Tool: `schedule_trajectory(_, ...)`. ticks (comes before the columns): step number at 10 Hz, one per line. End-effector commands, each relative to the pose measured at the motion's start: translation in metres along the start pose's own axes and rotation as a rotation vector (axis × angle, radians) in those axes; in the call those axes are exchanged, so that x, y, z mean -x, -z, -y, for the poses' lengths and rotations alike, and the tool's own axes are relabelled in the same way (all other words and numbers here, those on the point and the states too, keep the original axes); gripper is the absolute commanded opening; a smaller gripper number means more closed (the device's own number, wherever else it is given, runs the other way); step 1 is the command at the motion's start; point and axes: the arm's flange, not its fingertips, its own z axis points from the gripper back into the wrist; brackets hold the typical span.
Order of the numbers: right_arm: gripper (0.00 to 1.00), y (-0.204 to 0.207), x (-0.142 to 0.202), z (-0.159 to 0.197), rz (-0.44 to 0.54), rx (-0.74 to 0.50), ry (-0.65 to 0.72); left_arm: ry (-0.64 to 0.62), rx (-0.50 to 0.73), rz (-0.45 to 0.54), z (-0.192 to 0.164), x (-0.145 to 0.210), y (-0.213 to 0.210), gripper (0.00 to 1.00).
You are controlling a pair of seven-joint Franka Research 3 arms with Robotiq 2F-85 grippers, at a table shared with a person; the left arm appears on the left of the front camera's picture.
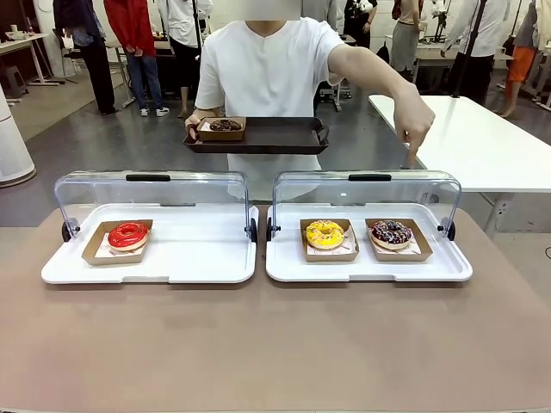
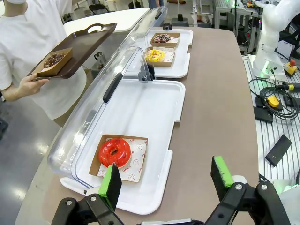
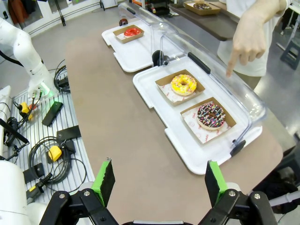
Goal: Provide the desired donut to the person.
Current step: Pick up and lift the Paper togo box containing the Donut pointed at by the person.
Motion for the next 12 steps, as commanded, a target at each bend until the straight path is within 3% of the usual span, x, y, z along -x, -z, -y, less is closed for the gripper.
schedule_trajectory(1, 1.0, 0.001, -0.001, 0.002, 0.023, -0.004, -0.015, 0.006, -0.006, 0.013, 0.0, 0.0, 0.0, 1.0)
schedule_trajectory(9, 1.0, 0.001, -0.001, 0.002, 0.023, -0.004, -0.015, 0.006, -0.006, 0.013, 0.0, 0.0, 0.0, 1.0)
schedule_trajectory(10, 1.0, 0.0, 0.0, 0.0, 0.0, 0.0, 0.0, 0.006, -0.006, 0.013, 0.0, 0.0, 0.0, 1.0)
schedule_trajectory(12, 1.0, 0.016, -0.035, 0.001, -0.153, -0.006, -0.032, 0.006, -0.006, 0.013, 0.0, 0.0, 0.0, 1.0)
